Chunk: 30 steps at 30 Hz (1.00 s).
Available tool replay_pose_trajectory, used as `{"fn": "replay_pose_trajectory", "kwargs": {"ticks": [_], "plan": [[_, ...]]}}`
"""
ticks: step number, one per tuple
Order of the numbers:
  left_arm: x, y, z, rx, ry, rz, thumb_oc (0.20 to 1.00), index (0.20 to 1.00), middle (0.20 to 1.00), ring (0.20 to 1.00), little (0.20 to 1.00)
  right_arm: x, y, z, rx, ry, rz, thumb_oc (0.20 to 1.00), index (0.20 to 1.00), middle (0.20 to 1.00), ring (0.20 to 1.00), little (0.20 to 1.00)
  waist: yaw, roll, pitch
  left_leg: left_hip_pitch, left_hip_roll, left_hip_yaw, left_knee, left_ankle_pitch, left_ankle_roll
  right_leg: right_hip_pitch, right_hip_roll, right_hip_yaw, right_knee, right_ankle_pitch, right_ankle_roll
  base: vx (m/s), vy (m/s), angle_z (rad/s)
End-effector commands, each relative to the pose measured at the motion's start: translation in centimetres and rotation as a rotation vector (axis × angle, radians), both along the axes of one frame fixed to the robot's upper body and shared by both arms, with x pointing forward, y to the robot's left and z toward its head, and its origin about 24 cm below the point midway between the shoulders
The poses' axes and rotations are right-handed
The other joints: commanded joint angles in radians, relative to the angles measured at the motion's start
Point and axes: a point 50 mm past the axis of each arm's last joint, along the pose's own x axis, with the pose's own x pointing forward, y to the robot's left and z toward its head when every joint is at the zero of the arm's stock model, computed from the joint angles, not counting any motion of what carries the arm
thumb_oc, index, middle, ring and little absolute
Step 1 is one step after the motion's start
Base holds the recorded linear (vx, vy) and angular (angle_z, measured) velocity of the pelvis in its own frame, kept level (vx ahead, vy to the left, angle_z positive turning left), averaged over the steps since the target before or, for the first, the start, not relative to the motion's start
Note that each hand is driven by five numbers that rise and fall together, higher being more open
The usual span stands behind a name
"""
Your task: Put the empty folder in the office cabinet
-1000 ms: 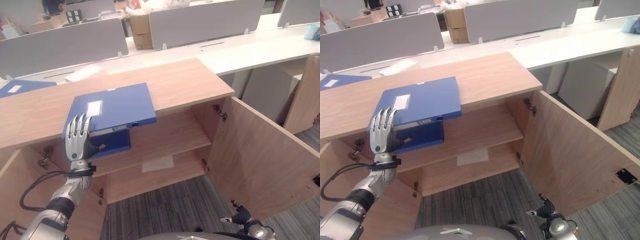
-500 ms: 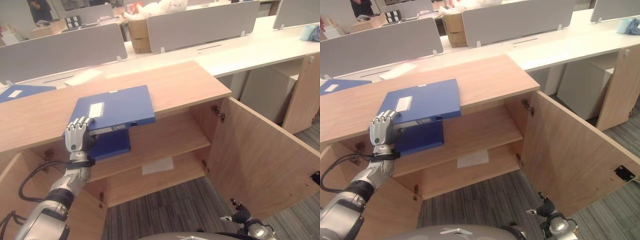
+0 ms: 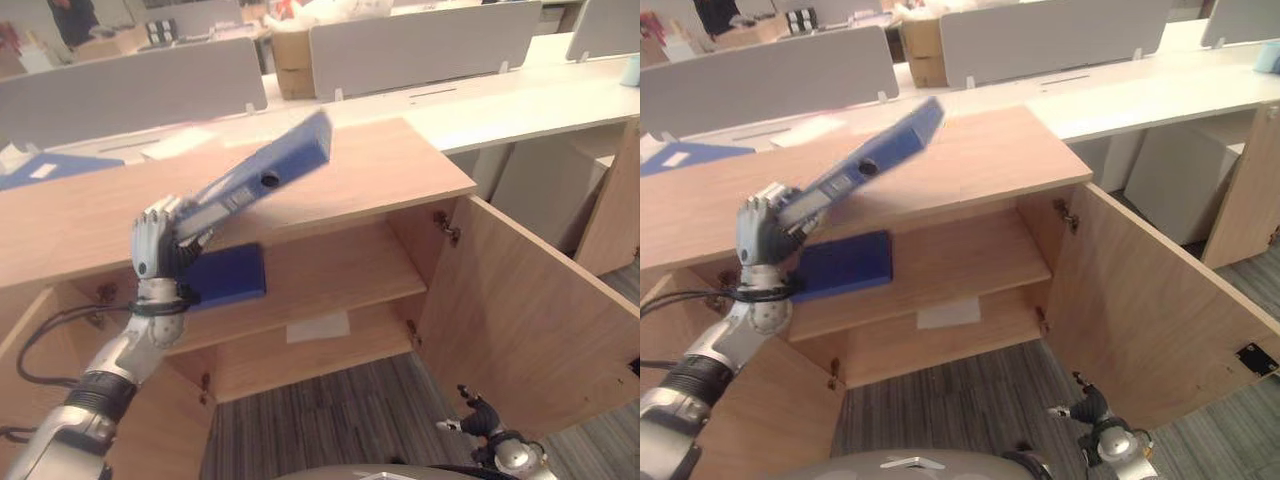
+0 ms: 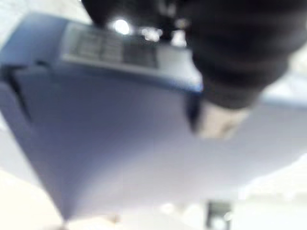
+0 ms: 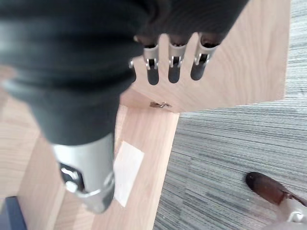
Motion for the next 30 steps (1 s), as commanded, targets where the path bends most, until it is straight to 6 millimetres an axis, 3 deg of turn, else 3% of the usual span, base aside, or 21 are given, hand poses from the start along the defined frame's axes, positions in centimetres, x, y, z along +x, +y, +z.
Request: {"fn": "replay_pose_trajectory", "kwargs": {"ticks": [1, 5, 10, 14, 17, 18, 20, 21, 24, 26, 27, 30], "plan": [[0.3, 1.5, 6.7, -0.141, -0.231, -0.058, 0.200, 0.200, 0.200, 0.200, 0.200, 3.1, 1.0, 1.6, 0.028, -0.137, 0.002, 1.000, 1.000, 1.000, 1.000, 1.000, 0.007, -0.032, 0.007, 0.022, -0.024, -0.002, 0.002, -0.140, 0.016, 0.050, -0.059, -0.002, 0.006, -0.100, 0.043, 0.01, -0.023, 0.06], [-0.5, 0.5, 8.7, -0.237, -0.271, -0.184, 0.200, 0.200, 0.200, 0.200, 0.200, 3.4, 1.7, 2.0, 0.040, -0.171, 0.017, 1.000, 1.000, 1.000, 1.000, 1.000, 0.016, -0.036, 0.001, 0.018, -0.023, -0.010, 0.002, -0.139, 0.014, 0.053, -0.060, -0.012, 0.006, -0.104, 0.042, 0.02, -0.016, 0.05], [-1.9, -0.8, 9.8, -0.519, -0.201, -0.473, 0.200, 0.200, 0.200, 0.200, 0.200, 4.7, 2.7, 3.7, 0.117, -0.277, 0.034, 1.000, 1.000, 1.000, 1.000, 1.000, 0.032, -0.044, 0.000, 0.014, -0.021, -0.025, 0.002, -0.135, 0.014, 0.054, -0.061, -0.020, 0.006, -0.104, 0.043, 0.01, -0.011, 0.07], [-3.3, -2.4, 6.5, -0.779, 0.045, -0.714, 0.200, 0.200, 0.200, 0.200, 0.200, 7.8, 3.7, 9.0, 0.262, -0.493, 0.075, 1.000, 1.000, 1.000, 1.000, 1.000, 0.049, -0.052, 0.009, 0.008, -0.023, -0.044, 0.002, -0.125, 0.015, 0.051, -0.062, -0.027, 0.006, -0.096, 0.041, 0.00, 0.000, 0.00], [-4.2, -2.1, 4.3, -0.886, 0.149, -0.780, 0.200, 0.200, 0.200, 0.200, 0.200, 9.3, 3.8, 12.7, 0.360, -0.612, 0.119, 1.000, 1.000, 1.000, 1.000, 1.000, 0.062, -0.057, 0.014, 0.004, -0.024, -0.050, 0.002, -0.120, 0.017, 0.049, -0.061, -0.030, 0.006, -0.094, 0.037, 0.00, 0.000, 0.00], [-4.3, -2.1, 4.2, -0.897, 0.155, -0.785, 0.200, 0.200, 0.200, 0.200, 0.200, 9.4, 3.8, 12.9, 0.366, -0.615, 0.121, 1.000, 1.000, 1.000, 1.000, 1.000, 0.063, -0.056, 0.014, 0.004, -0.024, -0.050, 0.002, -0.119, 0.017, 0.049, -0.061, -0.031, 0.006, -0.094, 0.036, -0.01, 0.025, 0.04], [-4.8, -2.0, 2.8, -0.962, 0.212, -0.823, 0.200, 0.200, 0.200, 0.200, 0.200, 10.2, 3.8, 15.2, 0.424, -0.690, 0.157, 1.000, 1.000, 1.000, 1.000, 1.000, 0.072, -0.059, 0.015, 0.001, -0.025, -0.054, 0.002, -0.117, 0.017, 0.047, -0.061, -0.033, 0.006, -0.093, 0.035, -0.01, 0.030, 0.03], [-5.2, -2.2, 1.6, -1.019, 0.254, -0.846, 0.200, 0.200, 0.200, 0.200, 0.200, 10.9, 3.7, 17.4, 0.456, -0.761, 0.183, 1.000, 1.000, 1.000, 1.000, 1.000, 0.080, -0.062, 0.016, -0.001, -0.026, -0.057, 0.002, -0.114, 0.018, 0.046, -0.062, -0.036, 0.006, -0.090, 0.034, -0.01, 0.031, 0.01], [-5.5, -2.6, 0.3, -1.010, 0.314, -0.839, 0.200, 0.200, 0.200, 0.200, 0.200, 12.0, 3.6, 20.5, 0.496, -0.880, 0.208, 1.000, 1.000, 1.000, 1.000, 1.000, 0.094, -0.066, 0.013, -0.004, -0.027, -0.058, 0.002, -0.112, 0.018, 0.045, -0.064, -0.042, 0.006, -0.086, 0.035, 0.00, 0.007, 0.03], [-5.6, -2.6, 0.1, -0.989, 0.326, -0.832, 0.200, 0.200, 0.200, 0.200, 0.200, 12.3, 3.6, 21.5, 0.508, -0.912, 0.213, 1.000, 1.000, 1.000, 1.000, 1.000, 0.100, -0.067, 0.011, -0.006, -0.027, -0.058, 0.002, -0.111, 0.018, 0.043, -0.065, -0.044, 0.006, -0.085, 0.035, 0.00, -0.003, 0.07], [-5.7, -2.6, 0.0, -0.950, 0.343, -0.833, 0.200, 0.200, 0.200, 0.200, 0.200, 12.8, 3.5, 23.3, 0.534, -0.968, 0.218, 1.000, 1.000, 1.000, 1.000, 1.000, 0.109, -0.070, 0.007, -0.010, -0.027, -0.058, 0.002, -0.108, 0.017, 0.039, -0.067, -0.047, 0.006, -0.081, 0.036, 0.01, -0.006, 0.09], [-5.7, -2.6, 0.0, -0.877, 0.363, -0.828, 0.200, 0.200, 0.200, 0.200, 0.200, 13.6, 3.5, 24.9, 0.577, -1.006, 0.198, 1.000, 1.000, 1.000, 1.000, 1.000, 0.122, -0.072, 0.004, -0.015, -0.027, -0.058, 0.002, -0.106, 0.018, 0.036, -0.069, -0.049, 0.006, -0.079, 0.037, 0.00, -0.003, 0.09]]}}
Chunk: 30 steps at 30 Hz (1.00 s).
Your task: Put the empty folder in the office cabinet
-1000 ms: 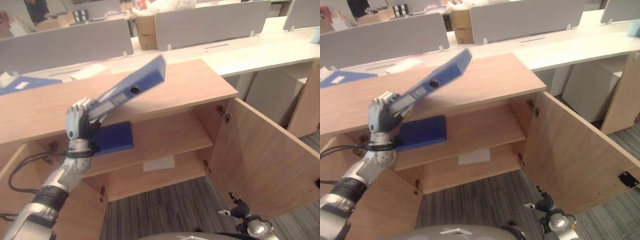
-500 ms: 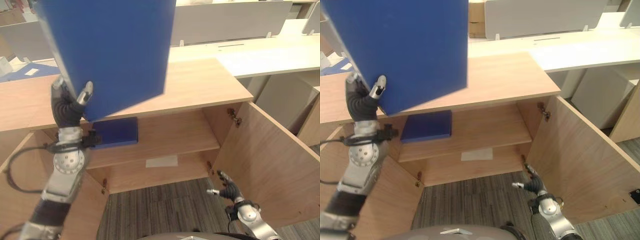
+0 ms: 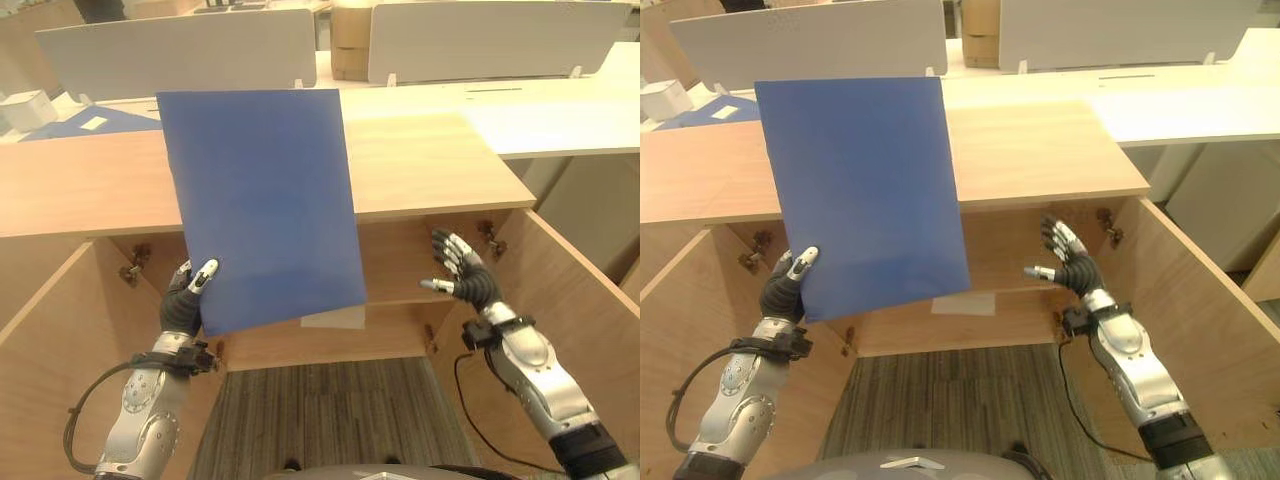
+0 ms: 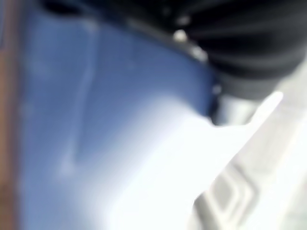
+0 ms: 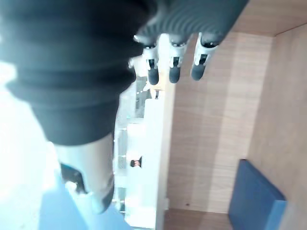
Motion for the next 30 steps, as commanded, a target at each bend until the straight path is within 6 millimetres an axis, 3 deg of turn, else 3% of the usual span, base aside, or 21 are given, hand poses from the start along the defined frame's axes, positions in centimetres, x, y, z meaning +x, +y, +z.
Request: {"fn": "replay_pose_trajectory", "kwargs": {"ticks": [1, 7, 18, 22, 30], "plan": [[1.8, 0.5, 4.3, 0.149, -0.240, -0.050, 0.200, 0.200, 0.200, 0.200, 0.200, 2.0, -0.2, 4.7, 0.112, -0.148, 0.000, 1.000, 1.000, 1.000, 1.000, 1.000, 0.017, -0.054, -0.005, 0.004, -0.024, -0.009, 0.001, -0.121, 0.015, 0.036, -0.067, -0.001, 0.001, -0.068, 0.042, 0.00, -0.002, 0.04], [2.6, -0.4, 5.0, 0.247, -0.280, -0.098, 0.200, 0.200, 0.200, 0.200, 0.200, 3.7, 1.8, 6.7, 0.200, -0.136, 0.054, 1.000, 1.000, 1.000, 1.000, 1.000, 0.036, -0.056, -0.009, -0.001, -0.023, -0.013, 0.001, -0.118, 0.012, 0.033, -0.069, -0.012, 0.001, -0.066, 0.041, 0.00, -0.003, 0.01], [3.1, -1.5, 5.4, 0.271, -0.323, -0.135, 0.200, 0.200, 0.200, 0.200, 0.200, 5.1, 4.4, 6.8, 0.225, -0.053, 0.088, 1.000, 1.000, 1.000, 1.000, 1.000, 0.051, -0.059, -0.018, -0.005, -0.021, -0.011, 0.001, -0.114, 0.008, 0.032, -0.069, -0.019, 0.001, -0.064, 0.040, 0.00, -0.007, 0.04], [3.8, -3.4, 5.9, 0.272, -0.360, -0.179, 0.200, 0.200, 0.200, 0.200, 0.200, 5.3, 7.3, 6.4, 0.286, 0.003, 0.141, 1.000, 1.000, 1.000, 1.000, 1.000, 0.049, -0.058, -0.022, -0.006, -0.018, -0.007, 0.001, -0.112, 0.006, 0.030, -0.067, -0.017, 0.001, -0.064, 0.036, 0.00, -0.007, 0.03], [4.3, -4.6, 5.5, 0.257, -0.341, -0.216, 0.200, 0.200, 0.200, 0.200, 0.200, 5.1, 9.1, 6.2, 0.293, 0.027, 0.194, 1.000, 1.000, 1.000, 1.000, 1.000, 0.042, -0.057, -0.025, -0.005, -0.016, 0.003, 0.001, -0.112, 0.005, 0.027, -0.067, -0.013, 0.001, -0.064, 0.034, 0.00, 0.000, 0.00]]}}
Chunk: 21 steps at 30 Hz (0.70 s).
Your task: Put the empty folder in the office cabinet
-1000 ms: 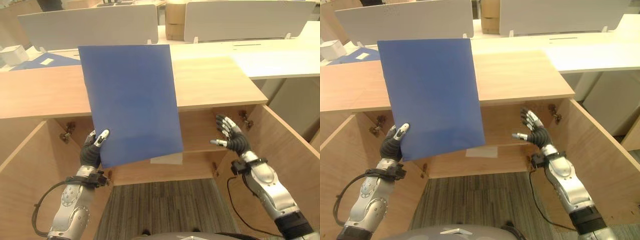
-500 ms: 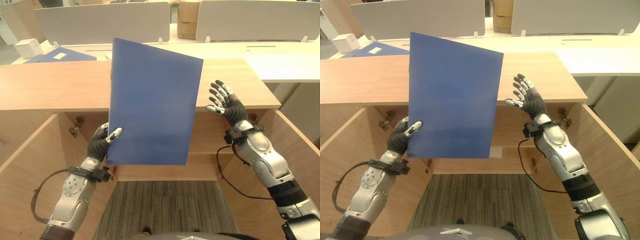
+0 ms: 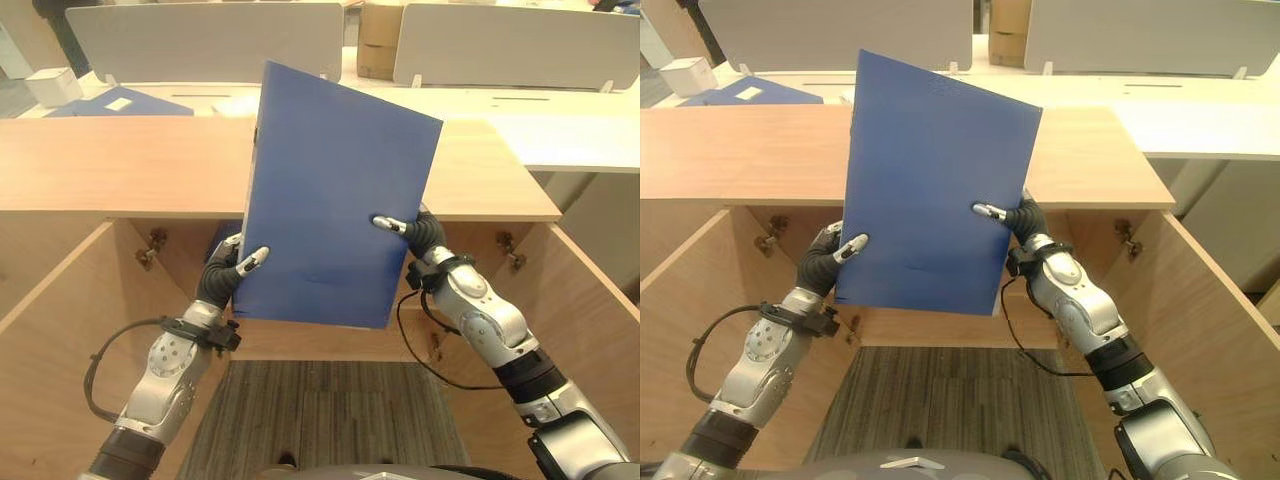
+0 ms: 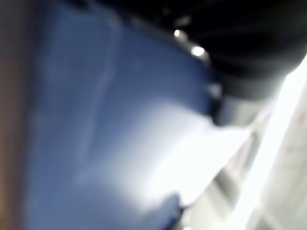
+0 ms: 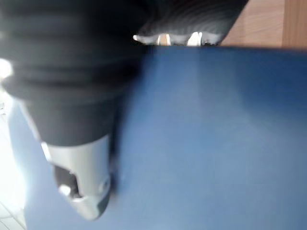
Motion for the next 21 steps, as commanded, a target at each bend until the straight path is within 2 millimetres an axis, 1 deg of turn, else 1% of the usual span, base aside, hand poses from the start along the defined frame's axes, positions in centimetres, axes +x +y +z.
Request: {"fn": "replay_pose_trajectory", "kwargs": {"ticks": [1, 2, 6, 9, 10, 12, 14, 15, 18, 19, 21], "plan": [[1.4, -1.1, 3.4, -0.019, -0.186, -0.074, 0.200, 0.200, 0.200, 0.200, 0.200, 0.6, 1.5, 2.9, 0.019, -0.106, 0.059, 0.351, 0.351, 0.351, 0.351, 0.351, -0.005, -0.027, -0.024, 0.006, -0.016, 0.014, -0.007, -0.118, 0.008, 0.027, -0.066, 0.010, -0.001, -0.068, 0.039, 0.00, 0.000, 0.00], [1.5, -1.4, 3.3, -0.026, -0.173, -0.087, 0.200, 0.200, 0.200, 0.200, 0.200, 0.6, 1.7, 2.7, 0.013, -0.098, 0.061, 0.200, 0.200, 0.200, 0.200, 0.200, -0.007, -0.027, -0.024, 0.007, -0.015, 0.015, -0.007, -0.118, 0.008, 0.027, -0.066, 0.011, -0.001, -0.068, 0.039, 0.00, 0.000, 0.00], [1.3, -2.0, 2.4, -0.032, -0.123, -0.099, 0.200, 0.200, 0.200, 0.200, 0.200, 0.4, 1.6, 1.7, -0.024, -0.088, 0.040, 0.200, 0.200, 0.200, 0.200, 0.200, -0.010, -0.025, -0.021, 0.009, -0.015, 0.018, -0.007, -0.119, 0.008, 0.028, -0.067, 0.010, -0.001, -0.067, 0.040, 0.00, 0.000, 0.00], [1.1, -1.8, 2.1, -0.054, -0.120, -0.079, 0.200, 0.200, 0.200, 0.200, 0.200, 0.3, 1.3, 1.5, -0.036, -0.104, 0.033, 0.200, 0.200, 0.200, 0.200, 0.200, -0.012, -0.025, -0.020, 0.010, -0.015, 0.021, -0.007, -0.119, 0.008, 0.028, -0.067, 0.009, -0.001, -0.068, 0.039, 0.00, 0.000, 0.00], [1.1, -1.4, 2.2, -0.081, -0.129, -0.038, 1.000, 1.000, 1.000, 1.000, 1.000, 0.3, 1.2, 1.5, -0.064, -0.137, 0.022, 0.200, 0.200, 0.200, 0.200, 0.200, -0.012, -0.026, -0.019, 0.009, -0.014, 0.020, -0.007, -0.119, 0.008, 0.028, -0.067, 0.008, -0.001, -0.069, 0.038, 0.00, 0.000, 0.00], [1.3, -0.9, 2.3, -0.130, -0.134, 0.013, 1.000, 1.000, 1.000, 1.000, 1.000, 0.4, 0.9, 1.5, -0.101, -0.160, 0.005, 0.200, 0.200, 0.200, 0.200, 0.200, -0.011, -0.027, -0.017, 0.008, -0.015, 0.016, -0.007, -0.121, 0.008, 0.028, -0.067, 0.007, -0.001, -0.070, 0.037, 0.00, 0.000, 0.00], [1.4, -0.6, 2.2, -0.144, -0.131, 0.042, 1.000, 1.000, 1.000, 1.000, 1.000, 0.4, 0.7, 1.3, -0.140, -0.180, -0.002, 0.200, 0.200, 0.200, 0.200, 0.200, -0.010, -0.029, -0.017, 0.007, -0.016, 0.014, -0.007, -0.121, 0.008, 0.029, -0.067, 0.006, -0.001, -0.071, 0.037, 0.00, 0.000, 0.00], [1.4, -0.1, 1.7, -0.198, -0.092, 0.107, 1.000, 1.000, 1.000, 1.000, 1.000, 0.1, 0.3, 0.8, -0.208, -0.207, -0.004, 0.200, 0.200, 0.200, 0.200, 0.200, -0.007, -0.031, -0.014, 0.006, -0.017, 0.009, -0.007, -0.121, 0.009, 0.030, -0.067, 0.001, -0.001, -0.070, 0.036, 0.00, 0.000, 0.00], [1.1, 0.7, 0.5, -0.236, -0.043, 0.176, 1.000, 1.000, 1.000, 1.000, 1.000, -0.6, -0.3, -0.4, -0.269, -0.208, 0.001, 0.200, 0.200, 0.200, 0.200, 0.200, -0.004, -0.035, -0.010, 0.004, -0.019, 0.004, -0.007, -0.122, 0.010, 0.031, -0.069, -0.004, -0.001, -0.070, 0.037, 0.00, -0.005, 0.01], [0.6, 1.2, -0.2, -0.256, -0.011, 0.205, 1.000, 1.000, 1.000, 1.000, 1.000, -1.3, -0.9, -1.4, -0.282, -0.196, 0.003, 0.200, 0.200, 0.200, 0.200, 0.200, -0.002, -0.037, -0.008, 0.003, -0.019, 0.001, -0.007, -0.122, 0.010, 0.031, -0.070, -0.007, -0.001, -0.069, 0.038, -0.01, -0.020, 0.07], [-0.2, 1.9, -1.4, -0.299, 0.038, 0.242, 1.000, 1.000, 1.000, 1.000, 1.000, -2.2, -1.6, -2.6, -0.313, -0.191, 0.009, 0.200, 0.200, 0.200, 0.200, 0.200, 0.001, -0.040, -0.004, 0.001, -0.021, 0.000, -0.007, -0.123, 0.011, 0.031, -0.070, -0.010, -0.001, -0.069, 0.040, -0.02, -0.021, 0.06]]}}
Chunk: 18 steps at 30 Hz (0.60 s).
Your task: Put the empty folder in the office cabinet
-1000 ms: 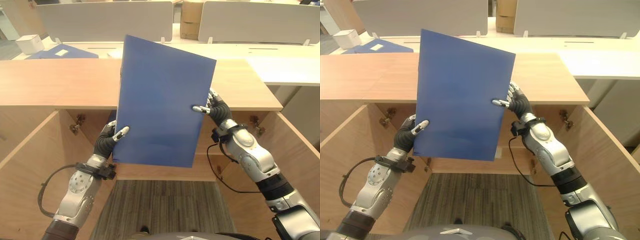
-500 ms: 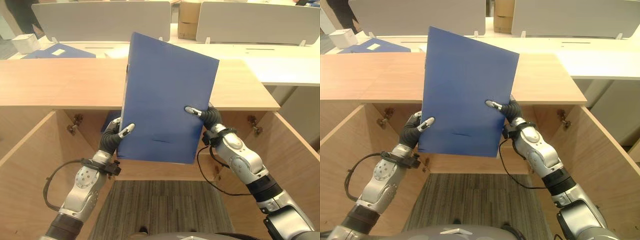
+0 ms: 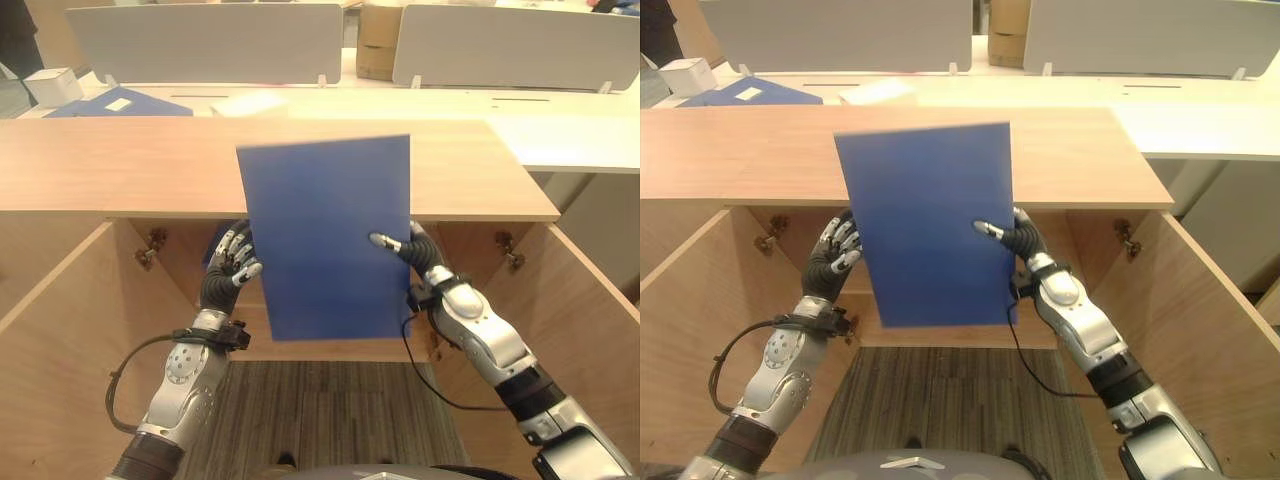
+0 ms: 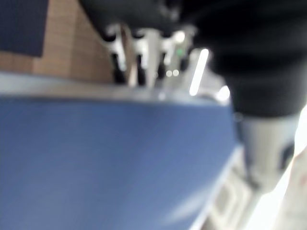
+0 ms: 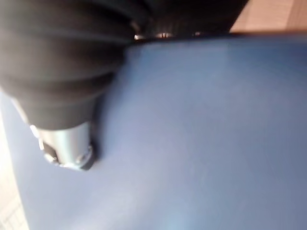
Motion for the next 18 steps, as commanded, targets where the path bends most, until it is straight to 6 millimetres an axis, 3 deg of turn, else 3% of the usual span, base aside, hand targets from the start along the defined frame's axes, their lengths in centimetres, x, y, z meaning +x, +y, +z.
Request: {"fn": "replay_pose_trajectory", "kwargs": {"ticks": [1, 7, 12, 18], "plan": [[-0.3, 2.0, 0.1, -0.033, -0.041, 0.077, 1.000, 1.000, 1.000, 1.000, 1.000, -0.6, -0.5, 1.6, -0.043, -0.175, 0.054, 0.200, 0.200, 0.200, 0.200, 0.200, 0.001, -0.041, -0.001, 0.002, -0.021, 0.002, -0.006, -0.126, 0.013, 0.031, -0.071, -0.009, -0.001, -0.069, 0.042, 0.00, 0.000, 0.00], [-3.2, 3.6, -3.5, -0.024, 0.066, 0.120, 1.000, 1.000, 1.000, 1.000, 1.000, -3.0, -2.4, -1.7, -0.170, -0.160, 0.062, 0.200, 0.200, 0.200, 0.200, 0.200, 0.008, -0.050, 0.022, -0.004, -0.024, -0.012, -0.006, -0.127, 0.017, 0.032, -0.073, -0.024, -0.001, -0.068, 0.049, -0.02, -0.015, 0.03], [-4.3, 4.5, -5.5, 0.044, 0.180, 0.165, 1.000, 1.000, 1.000, 1.000, 1.000, -4.0, -3.5, -4.3, -0.279, -0.087, 0.049, 0.200, 0.200, 0.200, 0.200, 0.200, 0.013, -0.049, 0.029, -0.010, -0.028, -0.021, -0.006, -0.128, 0.018, 0.030, -0.075, -0.034, -0.001, -0.068, 0.055, -0.01, -0.004, 0.07], [-7.5, 6.6, -10.7, 0.077, 0.492, 0.283, 1.000, 1.000, 1.000, 1.000, 1.000, -6.4, -5.7, -10.5, -0.383, 0.185, 0.002, 0.200, 0.200, 0.200, 0.200, 0.200, 0.021, -0.049, 0.049, -0.015, -0.030, -0.025, -0.006, -0.125, 0.021, 0.029, -0.079, -0.048, -0.001, -0.065, 0.060, -0.04, 0.003, 0.07]]}}
